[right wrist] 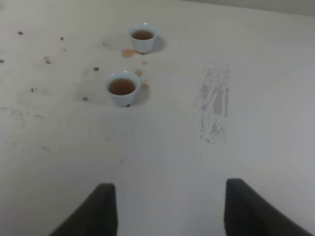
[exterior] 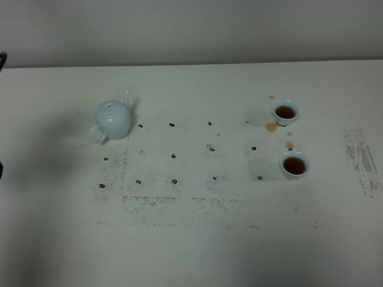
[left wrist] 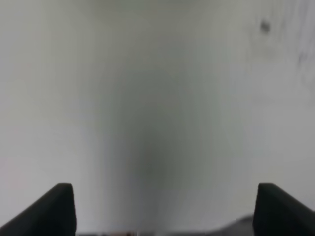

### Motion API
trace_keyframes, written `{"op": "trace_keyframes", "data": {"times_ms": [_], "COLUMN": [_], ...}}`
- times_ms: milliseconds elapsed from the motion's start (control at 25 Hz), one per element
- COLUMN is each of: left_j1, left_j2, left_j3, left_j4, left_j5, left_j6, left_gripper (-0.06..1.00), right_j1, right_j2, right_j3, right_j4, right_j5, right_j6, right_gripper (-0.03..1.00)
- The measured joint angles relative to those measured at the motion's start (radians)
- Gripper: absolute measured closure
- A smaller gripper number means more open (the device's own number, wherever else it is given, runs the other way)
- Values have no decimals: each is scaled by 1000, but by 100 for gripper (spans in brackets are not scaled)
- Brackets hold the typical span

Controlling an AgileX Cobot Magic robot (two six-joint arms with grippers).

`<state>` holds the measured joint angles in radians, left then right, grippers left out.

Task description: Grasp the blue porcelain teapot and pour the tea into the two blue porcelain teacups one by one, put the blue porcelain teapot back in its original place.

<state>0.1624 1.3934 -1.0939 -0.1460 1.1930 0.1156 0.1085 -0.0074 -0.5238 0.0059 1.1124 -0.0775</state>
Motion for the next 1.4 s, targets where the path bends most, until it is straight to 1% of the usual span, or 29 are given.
{"op": "trace_keyframes", "data": {"times_ms": [120, 280, 440, 560, 680, 1040, 1400], "left_j1": [0, 0, 0, 0, 0, 0, 0], "left_j2": [-135, -321, -543, -721, -886, -1366, -1397], "left_j3": [166, 358, 514, 598, 626, 634, 634], "left_j4": [0, 0, 0, 0, 5, 3, 1], "left_j5": [-6, -50, -106, -139, -133, -129, -124], "left_j6": [0, 0, 0, -1, -3, -18, -20], "left_gripper": [24, 25, 25, 25, 25, 25, 25], "right_j1": [0, 0, 0, 0, 0, 0, 0], "right_j2": [0, 0, 0, 0, 0, 0, 0], "right_j3": [0, 0, 0, 0, 0, 0, 0], "right_j4": [0, 0, 0, 0, 0, 0, 0], "right_j5": [0, 0, 0, 0, 0, 0, 0], "right_j6": [0, 0, 0, 0, 0, 0, 0], "right_gripper": [50, 50, 50, 50, 50, 50, 50]}}
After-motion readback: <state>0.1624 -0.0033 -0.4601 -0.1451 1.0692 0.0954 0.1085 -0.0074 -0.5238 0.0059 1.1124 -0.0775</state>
